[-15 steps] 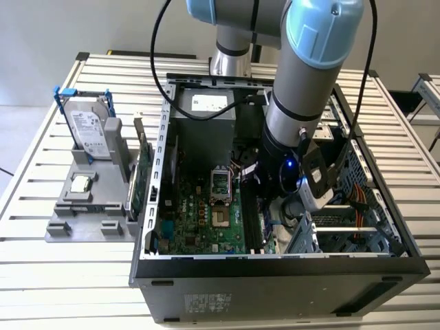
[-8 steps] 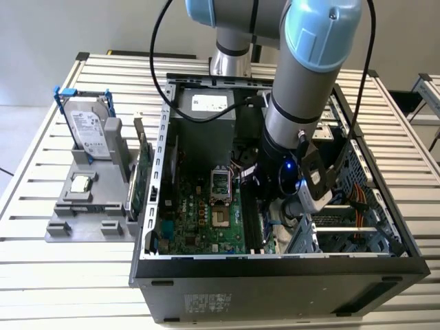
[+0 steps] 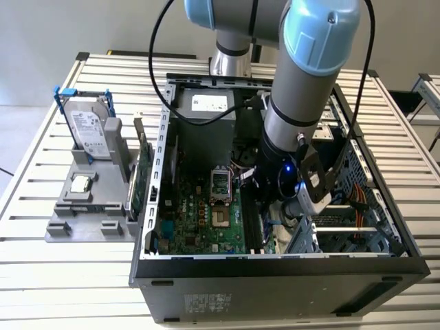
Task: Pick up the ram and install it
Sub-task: 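Insert the ram into the slot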
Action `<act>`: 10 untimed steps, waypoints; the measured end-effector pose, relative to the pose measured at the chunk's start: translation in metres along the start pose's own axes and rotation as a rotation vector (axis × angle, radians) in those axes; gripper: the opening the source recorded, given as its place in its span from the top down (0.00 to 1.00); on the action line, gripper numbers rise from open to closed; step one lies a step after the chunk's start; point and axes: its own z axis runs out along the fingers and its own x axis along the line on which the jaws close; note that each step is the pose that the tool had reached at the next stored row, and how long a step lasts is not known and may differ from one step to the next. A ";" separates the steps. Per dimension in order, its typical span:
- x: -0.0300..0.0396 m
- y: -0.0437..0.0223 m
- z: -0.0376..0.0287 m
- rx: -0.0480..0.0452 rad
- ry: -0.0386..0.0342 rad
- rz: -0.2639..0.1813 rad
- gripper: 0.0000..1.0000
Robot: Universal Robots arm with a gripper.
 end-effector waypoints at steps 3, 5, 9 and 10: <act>0.0006 -0.0007 0.0009 0.0001 0.0001 -0.003 1.00; 0.0008 -0.0011 0.0016 0.0001 0.0001 -0.003 1.00; 0.0010 -0.0011 0.0031 0.0001 0.0001 -0.003 1.00; 0.0010 -0.0011 0.0037 0.0000 0.0001 -0.003 1.00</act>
